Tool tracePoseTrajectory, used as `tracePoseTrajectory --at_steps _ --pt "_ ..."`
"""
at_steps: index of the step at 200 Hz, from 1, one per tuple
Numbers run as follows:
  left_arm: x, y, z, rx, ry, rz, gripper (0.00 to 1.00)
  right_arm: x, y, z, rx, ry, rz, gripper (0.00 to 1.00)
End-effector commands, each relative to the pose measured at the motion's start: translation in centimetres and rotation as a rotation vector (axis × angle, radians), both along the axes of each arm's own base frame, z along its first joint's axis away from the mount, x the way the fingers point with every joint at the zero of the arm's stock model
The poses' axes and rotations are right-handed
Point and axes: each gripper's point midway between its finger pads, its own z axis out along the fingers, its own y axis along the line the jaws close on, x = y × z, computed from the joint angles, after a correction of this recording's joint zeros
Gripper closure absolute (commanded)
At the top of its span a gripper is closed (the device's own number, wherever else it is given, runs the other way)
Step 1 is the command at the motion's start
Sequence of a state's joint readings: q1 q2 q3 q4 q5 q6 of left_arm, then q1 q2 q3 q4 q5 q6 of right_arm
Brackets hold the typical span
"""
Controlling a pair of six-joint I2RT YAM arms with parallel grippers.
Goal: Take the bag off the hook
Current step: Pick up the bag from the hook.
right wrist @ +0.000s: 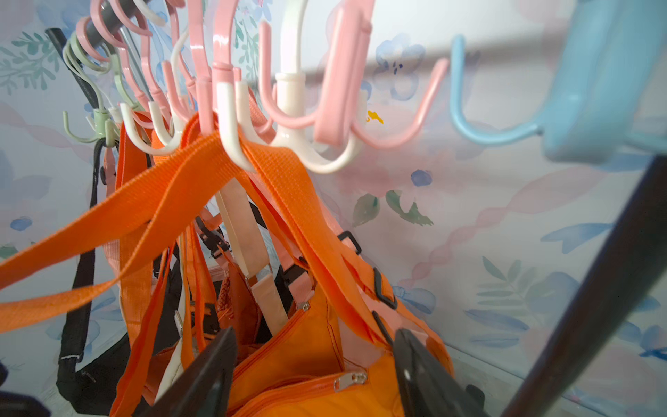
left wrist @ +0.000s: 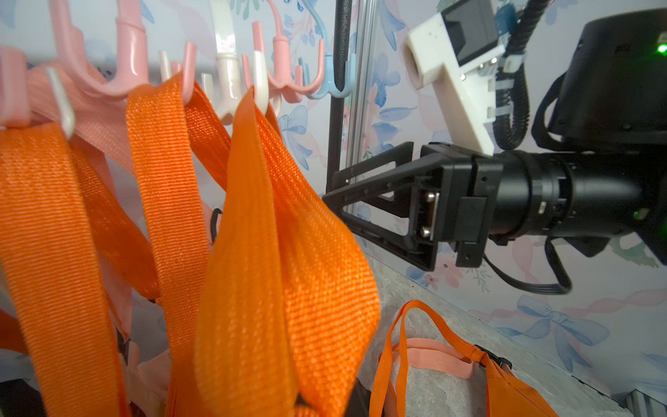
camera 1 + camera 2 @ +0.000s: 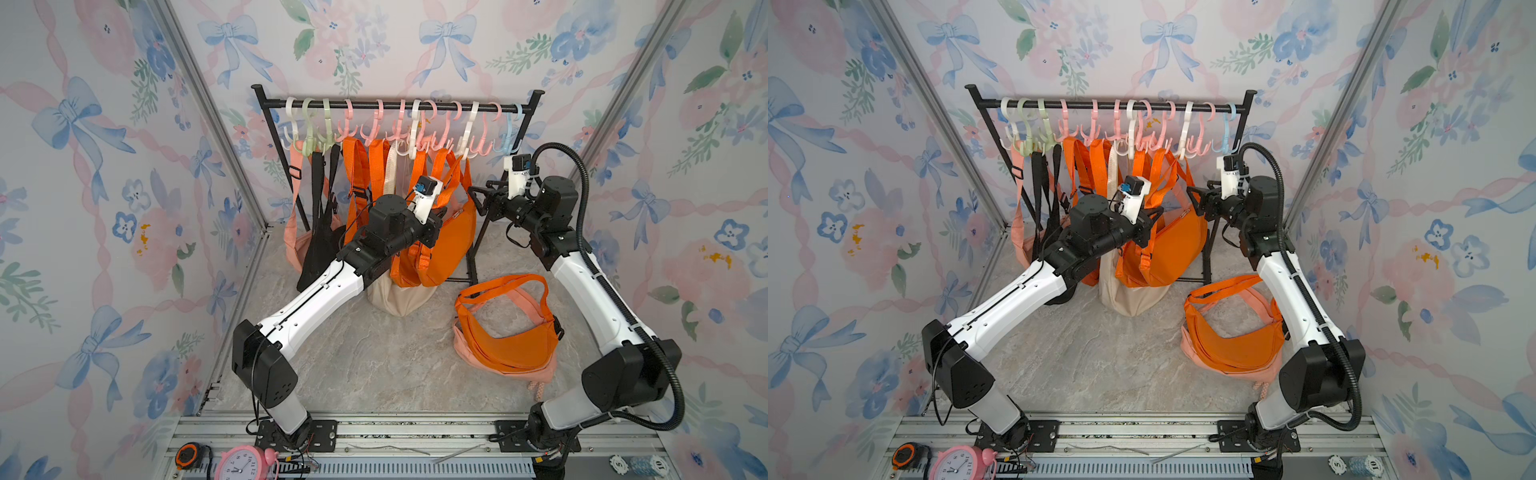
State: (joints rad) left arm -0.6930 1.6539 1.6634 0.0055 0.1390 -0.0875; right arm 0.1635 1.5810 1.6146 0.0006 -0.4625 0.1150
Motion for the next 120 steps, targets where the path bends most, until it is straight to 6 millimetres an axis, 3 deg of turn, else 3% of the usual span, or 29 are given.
tracePoseTrajectory --at_steps 1,13,16,69,120 --pt "-0.6 0.7 1.7 -0.037 -0.028 0.0 1.0 0.4 0.9 0.9 -0.018 -0.014 0.058 0.33" --pt "-0.5 0.8 1.7 -0.036 -0.029 0.001 1.0 0.7 1.1 1.7 -0.023 -0.029 0.06 0.36" --pt "-0.6 0.8 1.8 -0.037 -0.03 0.002 1.0 1.5 1.2 0.8 -0.027 -0.012 0.062 0.36" --pt "-0.3 0.8 1.5 -0.033 -0.023 0.0 1.0 3.3 2.7 0.4 -0.037 -0.008 0.097 0.49" --pt "-0.2 0.8 1.4 -0.03 -0.021 -0.002 1.0 3.7 3.5 0.4 -0.049 -0.017 0.095 0.71"
